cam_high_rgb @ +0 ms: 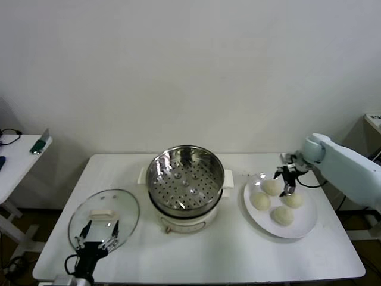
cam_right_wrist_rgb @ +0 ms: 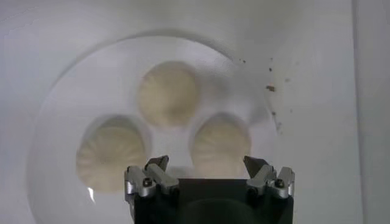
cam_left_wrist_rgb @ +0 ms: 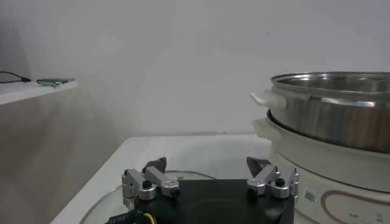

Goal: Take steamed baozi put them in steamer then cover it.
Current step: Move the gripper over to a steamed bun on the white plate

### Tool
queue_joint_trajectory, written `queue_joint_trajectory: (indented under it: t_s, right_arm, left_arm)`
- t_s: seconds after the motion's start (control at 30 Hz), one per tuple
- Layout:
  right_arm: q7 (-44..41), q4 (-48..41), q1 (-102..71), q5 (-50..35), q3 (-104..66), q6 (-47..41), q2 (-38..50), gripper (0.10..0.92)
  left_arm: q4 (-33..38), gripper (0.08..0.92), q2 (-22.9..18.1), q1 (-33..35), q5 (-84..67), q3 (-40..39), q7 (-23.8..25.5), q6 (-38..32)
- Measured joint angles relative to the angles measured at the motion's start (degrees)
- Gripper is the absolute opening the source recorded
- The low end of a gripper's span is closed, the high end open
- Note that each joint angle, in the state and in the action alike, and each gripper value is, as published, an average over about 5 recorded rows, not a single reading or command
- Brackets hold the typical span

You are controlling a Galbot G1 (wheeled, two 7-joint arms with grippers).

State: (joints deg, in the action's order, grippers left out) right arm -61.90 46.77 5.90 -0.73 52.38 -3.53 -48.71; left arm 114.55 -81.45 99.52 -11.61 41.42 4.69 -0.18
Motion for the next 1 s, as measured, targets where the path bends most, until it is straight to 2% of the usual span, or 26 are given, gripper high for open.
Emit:
queue_joint_trajectory:
  t_s: [0.5,0.7,1.0]
  right_arm:
    - [0.45,-6.23,-0.60,2.07,-0.87,1.12,-4.11,0.819]
    - [0.31,-7.55,-0.68,2.39,-0.78,1.32,-4.92,0.769]
    - [0.47,-8.85,-1.32,2.76,-1.04,1.85,-6.25,0.740]
  left_arm:
    - [-0.44,0.823,0.32,0.23,-0.17,0.03,-0.18,-0.13]
    - [-0.47,0.823,0.30,0.21,-0.17,-0.08,-0.22,-0.12]
    - [-0.60,0.823,0.29,0.11,-0.17,-0.15,-0.26,-0.07]
